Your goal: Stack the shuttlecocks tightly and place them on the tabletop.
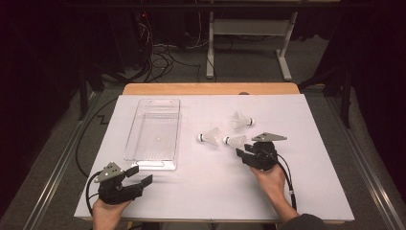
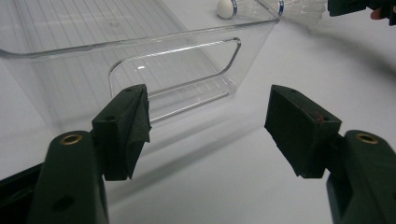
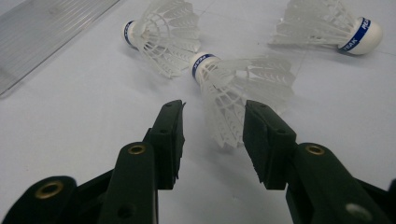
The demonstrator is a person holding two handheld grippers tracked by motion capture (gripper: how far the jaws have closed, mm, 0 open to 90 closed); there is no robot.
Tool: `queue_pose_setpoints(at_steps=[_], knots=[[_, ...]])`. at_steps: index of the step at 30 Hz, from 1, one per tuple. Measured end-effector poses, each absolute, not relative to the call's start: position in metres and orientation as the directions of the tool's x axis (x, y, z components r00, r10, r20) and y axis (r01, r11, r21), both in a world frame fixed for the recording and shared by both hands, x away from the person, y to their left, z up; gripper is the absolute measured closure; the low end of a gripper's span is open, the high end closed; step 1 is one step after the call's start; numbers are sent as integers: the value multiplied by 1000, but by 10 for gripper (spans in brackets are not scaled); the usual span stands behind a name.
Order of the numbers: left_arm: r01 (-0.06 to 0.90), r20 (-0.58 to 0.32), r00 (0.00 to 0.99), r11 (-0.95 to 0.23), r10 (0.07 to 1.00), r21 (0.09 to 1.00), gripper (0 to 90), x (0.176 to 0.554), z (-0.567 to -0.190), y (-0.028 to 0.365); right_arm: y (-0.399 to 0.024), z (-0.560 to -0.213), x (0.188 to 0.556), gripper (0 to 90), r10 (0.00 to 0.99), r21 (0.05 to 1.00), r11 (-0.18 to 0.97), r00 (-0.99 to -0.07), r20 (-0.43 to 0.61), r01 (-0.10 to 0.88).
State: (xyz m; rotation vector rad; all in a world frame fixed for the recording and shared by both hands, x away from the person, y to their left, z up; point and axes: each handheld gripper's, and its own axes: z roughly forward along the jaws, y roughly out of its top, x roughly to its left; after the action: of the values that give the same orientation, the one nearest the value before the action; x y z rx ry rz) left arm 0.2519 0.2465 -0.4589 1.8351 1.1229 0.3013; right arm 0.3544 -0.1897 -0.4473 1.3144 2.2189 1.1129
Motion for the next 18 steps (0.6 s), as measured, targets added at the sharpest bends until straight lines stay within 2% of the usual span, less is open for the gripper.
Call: queue_pose_setpoints(at_steps=[8,18], knots=[[569,-242,551,-148,799,809,315,252,-459,246,-182,-449,361,618,846,753,276,-523,104,597],[568,-242,552,-148,798,809,315,252,-459,247,-177,-451,369,732,845,746,273,-522,115,607]])
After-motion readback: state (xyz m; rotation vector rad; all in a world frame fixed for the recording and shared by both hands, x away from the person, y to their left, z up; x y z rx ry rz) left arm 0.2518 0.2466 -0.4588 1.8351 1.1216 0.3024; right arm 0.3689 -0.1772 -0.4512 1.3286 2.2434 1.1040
